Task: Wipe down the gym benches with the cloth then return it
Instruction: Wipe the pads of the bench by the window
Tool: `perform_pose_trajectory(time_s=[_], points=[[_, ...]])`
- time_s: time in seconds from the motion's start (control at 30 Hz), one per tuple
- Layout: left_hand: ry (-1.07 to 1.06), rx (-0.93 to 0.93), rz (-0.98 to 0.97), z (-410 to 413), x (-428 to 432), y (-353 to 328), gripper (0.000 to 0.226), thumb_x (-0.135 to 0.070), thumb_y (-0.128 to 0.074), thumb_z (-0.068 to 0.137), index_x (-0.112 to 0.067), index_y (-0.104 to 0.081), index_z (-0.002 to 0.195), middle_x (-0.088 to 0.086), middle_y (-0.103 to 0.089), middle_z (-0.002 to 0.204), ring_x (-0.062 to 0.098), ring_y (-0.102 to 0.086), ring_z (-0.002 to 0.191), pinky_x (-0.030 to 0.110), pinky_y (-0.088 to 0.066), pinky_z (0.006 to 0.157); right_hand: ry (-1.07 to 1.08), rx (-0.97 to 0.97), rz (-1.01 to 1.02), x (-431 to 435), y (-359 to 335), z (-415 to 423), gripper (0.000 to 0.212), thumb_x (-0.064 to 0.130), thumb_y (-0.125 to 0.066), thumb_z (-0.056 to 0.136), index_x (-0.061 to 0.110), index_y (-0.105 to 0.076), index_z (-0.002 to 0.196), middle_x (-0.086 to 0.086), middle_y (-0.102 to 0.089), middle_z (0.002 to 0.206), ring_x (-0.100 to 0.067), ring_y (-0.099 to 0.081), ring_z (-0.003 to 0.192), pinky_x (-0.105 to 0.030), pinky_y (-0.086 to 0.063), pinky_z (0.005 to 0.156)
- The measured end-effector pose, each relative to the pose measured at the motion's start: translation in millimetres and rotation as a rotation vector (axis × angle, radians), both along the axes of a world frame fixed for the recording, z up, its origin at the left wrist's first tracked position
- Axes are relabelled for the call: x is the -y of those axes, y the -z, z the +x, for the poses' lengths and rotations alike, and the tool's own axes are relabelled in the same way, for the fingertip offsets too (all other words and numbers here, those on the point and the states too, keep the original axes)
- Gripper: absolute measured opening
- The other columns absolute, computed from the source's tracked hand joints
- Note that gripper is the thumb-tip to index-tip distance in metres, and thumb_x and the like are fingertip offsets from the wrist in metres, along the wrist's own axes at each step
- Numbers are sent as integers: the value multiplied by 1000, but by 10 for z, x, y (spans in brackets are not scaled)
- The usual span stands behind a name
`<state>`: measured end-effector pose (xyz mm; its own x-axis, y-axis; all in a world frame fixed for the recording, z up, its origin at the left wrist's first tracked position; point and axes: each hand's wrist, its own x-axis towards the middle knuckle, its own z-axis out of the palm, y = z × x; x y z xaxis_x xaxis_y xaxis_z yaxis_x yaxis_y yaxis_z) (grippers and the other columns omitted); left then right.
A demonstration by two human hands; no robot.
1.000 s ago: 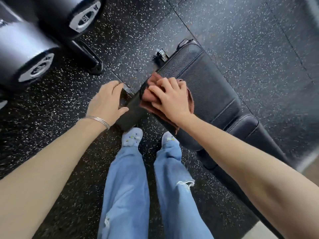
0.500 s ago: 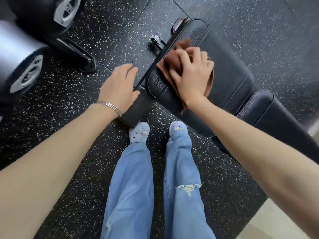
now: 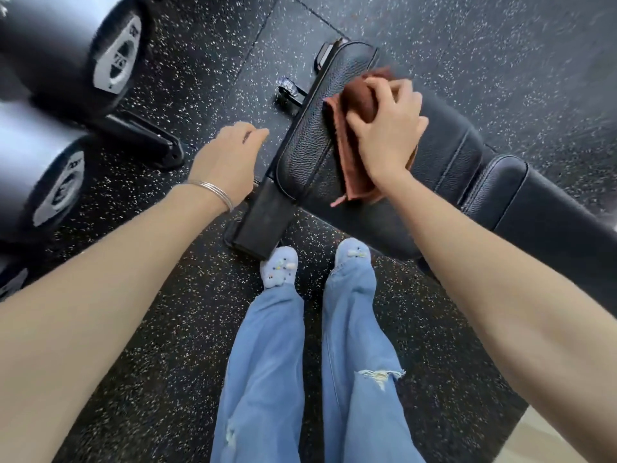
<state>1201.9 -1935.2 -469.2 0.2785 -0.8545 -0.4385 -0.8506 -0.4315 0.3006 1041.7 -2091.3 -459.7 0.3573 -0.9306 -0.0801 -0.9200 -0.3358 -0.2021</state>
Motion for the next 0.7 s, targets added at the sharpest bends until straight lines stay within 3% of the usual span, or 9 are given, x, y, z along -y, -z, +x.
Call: perform_pose_trajectory(time_s=[0.07, 0.1, 0.27, 0.37, 0.43, 0.53, 0.7], points=[[-15, -10, -4, 19, -21, 25, 61, 6, -46, 85, -14, -35, 141, 10, -42, 136, 31, -44, 117, 47, -49, 86, 70, -15, -33, -43, 16, 100, 41, 45, -59, 79, 33, -56, 118, -1, -51, 118, -23, -44, 112, -40, -33, 86], [-25, -19, -3, 27, -37, 33, 60, 5, -46, 85, -13, -35, 141, 10, -42, 137, 31, -43, 118, 48, -48, 89, 5, -45, -41, -152, 32, 102, 41, 45, -58, 79, 33, -56, 119, -1, -51, 119, -24, -44, 112, -40, -32, 87], [-46, -26, 27, 34, -157, 30, 58, 0, -49, 86, -8, -35, 141, 14, -41, 138, 36, -40, 121, 47, -40, 95, -714, -87, -19, -730, -8, 46, 39, 45, -67, 71, 29, -65, 106, -4, -61, 109, -29, -55, 99, -43, -37, 79], [-43, -23, 25, 41, -195, 15, 57, -1, -48, 86, -7, -36, 141, 15, -41, 137, 37, -41, 120, 49, -41, 97, -862, -120, -6, -549, -13, 138, 39, 50, -61, 73, 29, -64, 105, -4, -61, 110, -29, -54, 100, -42, -37, 79], [-25, -19, 24, 53, -203, 10, 56, -4, -49, 87, -7, -35, 141, 14, -41, 136, 35, -41, 120, 48, -42, 95, -776, -132, -10, -293, 30, 219, 43, 55, -58, 74, 32, -60, 111, -4, -56, 117, -29, -49, 108, -40, -33, 83], [-15, -18, 1, 24, -157, 2, 53, -8, -49, 90, -6, -35, 141, 13, -41, 138, 34, -41, 122, 47, -43, 93, -423, -146, -62, 245, 51, 368, 44, 55, -57, 77, 36, -54, 117, -4, -49, 128, -27, -41, 120, -41, -32, 90], [-28, -58, -112, -101, 54, -60, 51, -16, -46, 94, -5, -33, 142, 14, -39, 140, 34, -41, 123, 47, -41, 99, -58, -94, -16, 648, 36, 354, 40, 51, -52, 84, 35, -52, 121, -4, -44, 134, -25, -38, 125, -43, -34, 95]])
